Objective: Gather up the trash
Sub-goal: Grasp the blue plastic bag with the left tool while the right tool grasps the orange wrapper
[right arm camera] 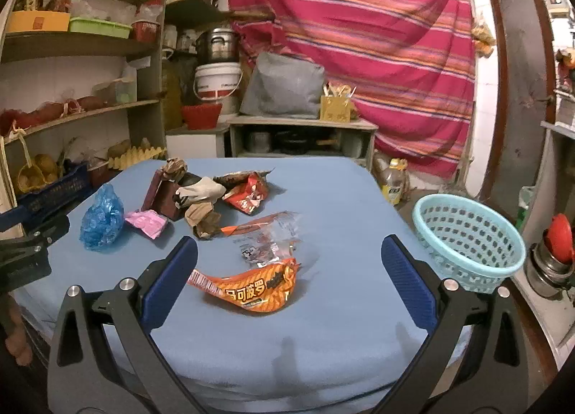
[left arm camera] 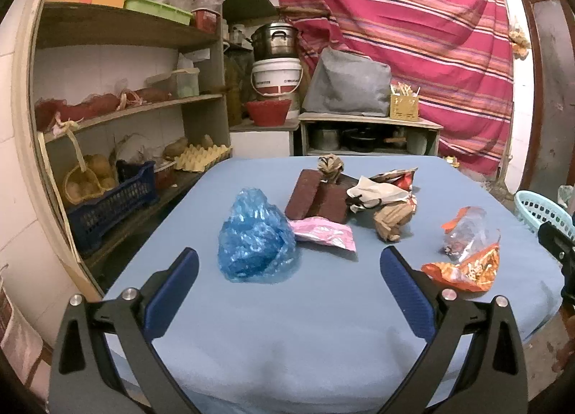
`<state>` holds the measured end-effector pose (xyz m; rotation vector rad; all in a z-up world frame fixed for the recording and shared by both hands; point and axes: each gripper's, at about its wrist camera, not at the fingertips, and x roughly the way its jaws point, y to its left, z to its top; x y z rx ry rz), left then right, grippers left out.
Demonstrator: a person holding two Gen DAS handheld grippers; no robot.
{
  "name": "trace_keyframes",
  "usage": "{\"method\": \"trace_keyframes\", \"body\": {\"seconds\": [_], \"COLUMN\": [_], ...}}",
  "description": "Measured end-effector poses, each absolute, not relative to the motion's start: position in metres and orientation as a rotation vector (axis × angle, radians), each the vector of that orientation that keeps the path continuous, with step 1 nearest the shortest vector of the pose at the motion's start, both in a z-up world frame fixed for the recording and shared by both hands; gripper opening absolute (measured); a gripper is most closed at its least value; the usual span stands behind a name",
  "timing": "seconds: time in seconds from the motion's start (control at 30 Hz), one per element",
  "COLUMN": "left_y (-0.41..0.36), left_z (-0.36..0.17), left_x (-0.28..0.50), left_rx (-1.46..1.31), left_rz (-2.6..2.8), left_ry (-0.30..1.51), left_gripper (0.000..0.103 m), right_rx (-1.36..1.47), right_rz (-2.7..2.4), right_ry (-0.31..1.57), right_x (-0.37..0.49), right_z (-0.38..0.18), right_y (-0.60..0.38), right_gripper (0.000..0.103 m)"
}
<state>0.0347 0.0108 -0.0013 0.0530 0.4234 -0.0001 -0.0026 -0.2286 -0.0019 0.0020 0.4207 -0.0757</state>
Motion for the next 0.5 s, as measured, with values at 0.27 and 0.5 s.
{"method": "trace_keyframes", "body": {"seconds": [0.27,0.5], "left_y": [0.029,0.044], "left_z": [0.008,0.013], "left_x": [0.066,0.096], "left_rx": [0.059,0.060], "left_rz": [0.037,0.047], "left_ry": [0.407,0.410], "left_gripper": [0.099,0.099], "right_rx": [-0.106,-0.128], "right_rz": [-0.066,-0.048], "right_ry": [0.496,0.485], "right_x": [0.039,0.063], "right_z": [0.003,0.006], "right_y": [-0.224,-0.224], "right_gripper": [0.099,0.099]}}
